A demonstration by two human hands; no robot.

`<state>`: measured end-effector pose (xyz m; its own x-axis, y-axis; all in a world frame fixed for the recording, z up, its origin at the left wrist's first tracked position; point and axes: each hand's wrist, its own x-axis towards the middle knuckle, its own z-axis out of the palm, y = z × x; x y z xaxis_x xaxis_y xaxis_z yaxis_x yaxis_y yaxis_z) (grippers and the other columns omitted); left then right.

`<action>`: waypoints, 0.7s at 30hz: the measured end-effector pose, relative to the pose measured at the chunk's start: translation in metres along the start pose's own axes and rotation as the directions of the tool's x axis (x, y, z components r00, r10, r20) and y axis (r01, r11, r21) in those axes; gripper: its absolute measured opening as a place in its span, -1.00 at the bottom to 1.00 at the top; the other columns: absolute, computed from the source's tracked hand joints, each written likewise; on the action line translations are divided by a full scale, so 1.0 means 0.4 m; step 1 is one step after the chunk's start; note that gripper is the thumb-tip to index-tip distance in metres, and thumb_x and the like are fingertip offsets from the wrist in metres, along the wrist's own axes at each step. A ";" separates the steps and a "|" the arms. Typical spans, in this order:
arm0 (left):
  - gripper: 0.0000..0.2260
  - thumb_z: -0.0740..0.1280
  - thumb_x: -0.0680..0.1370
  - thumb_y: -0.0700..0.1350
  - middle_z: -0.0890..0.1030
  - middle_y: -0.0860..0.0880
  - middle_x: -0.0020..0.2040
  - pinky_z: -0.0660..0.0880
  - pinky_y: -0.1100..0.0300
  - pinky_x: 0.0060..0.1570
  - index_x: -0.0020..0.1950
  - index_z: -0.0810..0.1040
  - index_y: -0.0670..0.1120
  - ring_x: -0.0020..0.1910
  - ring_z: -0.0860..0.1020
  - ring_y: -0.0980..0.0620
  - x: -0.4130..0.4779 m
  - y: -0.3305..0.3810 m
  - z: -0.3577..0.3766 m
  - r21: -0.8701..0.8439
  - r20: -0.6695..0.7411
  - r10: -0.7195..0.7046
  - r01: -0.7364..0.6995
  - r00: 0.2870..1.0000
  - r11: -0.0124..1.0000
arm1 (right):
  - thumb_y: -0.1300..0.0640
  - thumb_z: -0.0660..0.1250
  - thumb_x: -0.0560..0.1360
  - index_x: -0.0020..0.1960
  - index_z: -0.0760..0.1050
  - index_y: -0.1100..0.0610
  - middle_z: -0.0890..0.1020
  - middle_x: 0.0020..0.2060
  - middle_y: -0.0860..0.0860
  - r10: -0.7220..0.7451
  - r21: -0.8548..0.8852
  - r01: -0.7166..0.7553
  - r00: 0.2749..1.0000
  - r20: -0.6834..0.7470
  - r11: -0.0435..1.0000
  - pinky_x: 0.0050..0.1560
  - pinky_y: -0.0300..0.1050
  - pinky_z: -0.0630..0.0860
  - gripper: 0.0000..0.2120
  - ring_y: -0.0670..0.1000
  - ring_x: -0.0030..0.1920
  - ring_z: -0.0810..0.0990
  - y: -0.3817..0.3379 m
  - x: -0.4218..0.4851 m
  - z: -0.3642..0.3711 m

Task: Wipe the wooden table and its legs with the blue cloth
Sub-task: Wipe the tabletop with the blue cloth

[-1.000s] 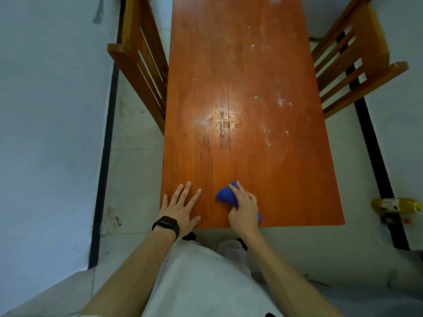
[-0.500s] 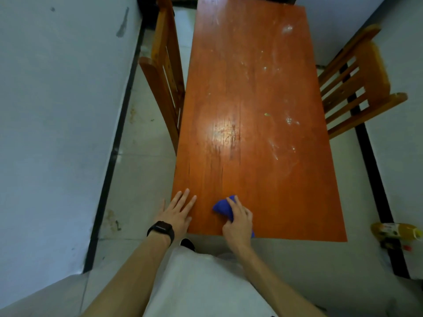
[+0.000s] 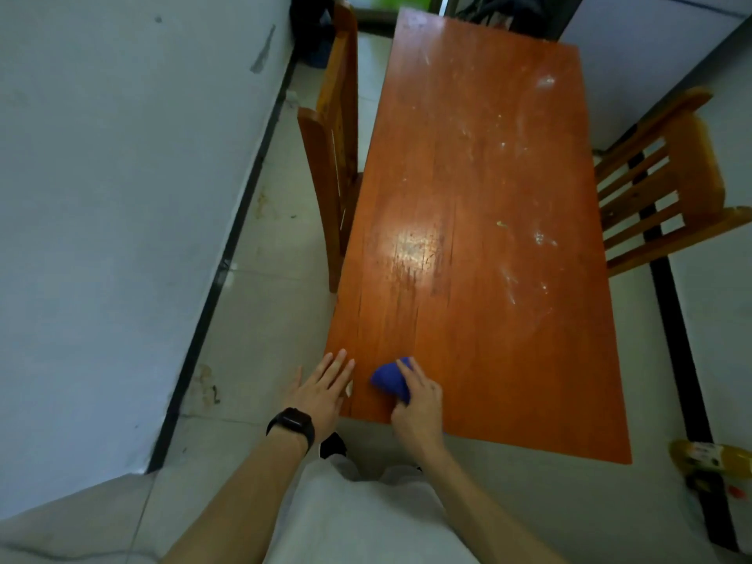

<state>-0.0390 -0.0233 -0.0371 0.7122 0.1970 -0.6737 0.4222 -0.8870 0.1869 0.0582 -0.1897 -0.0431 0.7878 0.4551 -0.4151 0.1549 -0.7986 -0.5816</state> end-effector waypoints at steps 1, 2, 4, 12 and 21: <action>-0.42 0.00 0.70 0.03 -0.47 0.10 0.45 -0.13 -0.19 0.52 0.59 -0.31 0.07 0.58 -0.27 0.03 -0.006 -0.001 0.005 -0.005 -0.010 -0.001 0.001 1.000 1.000 | 0.42 0.26 0.44 0.47 0.35 -0.05 0.32 0.50 -0.08 -0.067 0.043 0.062 0.990 0.124 0.997 0.44 -0.15 0.17 -0.32 -0.03 0.40 0.27 -0.014 0.002 0.001; -0.41 0.01 0.70 0.02 -0.47 0.10 0.44 -0.13 -0.19 0.52 0.59 -0.32 0.06 0.58 -0.27 0.03 -0.011 -0.004 0.010 -0.004 -0.019 0.000 0.000 1.000 1.000 | 0.42 0.27 0.45 0.44 0.39 -0.05 0.37 0.46 -0.08 -0.101 0.109 0.081 0.975 0.200 0.991 0.46 -0.16 0.19 -0.36 -0.08 0.39 0.31 -0.026 0.011 -0.011; -0.43 -0.01 0.71 0.01 -0.46 0.11 0.44 -0.15 -0.18 0.52 0.59 -0.31 0.06 0.59 -0.26 0.03 -0.020 -0.017 0.016 -0.007 -0.028 -0.001 0.000 1.000 1.000 | 0.43 0.28 0.44 0.41 0.44 -0.01 0.46 0.39 -0.02 -0.078 0.208 0.056 0.992 0.103 0.977 0.48 -0.07 0.26 -0.39 -0.07 0.37 0.39 -0.033 0.050 -0.042; -0.45 -0.06 0.71 0.01 -0.47 0.11 0.45 -0.18 -0.13 0.52 0.53 -0.41 0.02 0.59 -0.23 0.06 -0.059 -0.034 0.064 -0.112 -0.065 -0.059 0.051 0.996 0.992 | 0.39 0.28 0.42 0.53 0.27 0.00 0.26 0.53 -0.07 -0.099 -0.096 0.093 0.993 -0.060 0.991 0.44 -0.05 0.21 -0.28 0.08 0.38 0.27 -0.048 0.041 0.025; -0.49 0.01 0.72 -0.04 0.11 -0.03 0.62 0.14 0.07 0.51 0.64 -0.09 -0.01 0.56 0.16 -0.02 -0.087 -0.006 0.108 -0.563 -0.110 -0.238 0.137 0.965 0.815 | 0.39 0.30 0.47 0.51 0.31 0.05 0.47 0.35 0.01 -0.135 0.107 0.133 0.991 0.004 0.985 0.35 -0.14 0.33 -0.35 0.01 0.35 0.42 -0.150 0.201 -0.030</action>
<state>-0.0892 -0.0461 -0.0449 0.6486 0.4472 -0.6159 0.7572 -0.4614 0.4624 0.1193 -0.1098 -0.0334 0.7576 0.5598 -0.3357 0.1942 -0.6842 -0.7029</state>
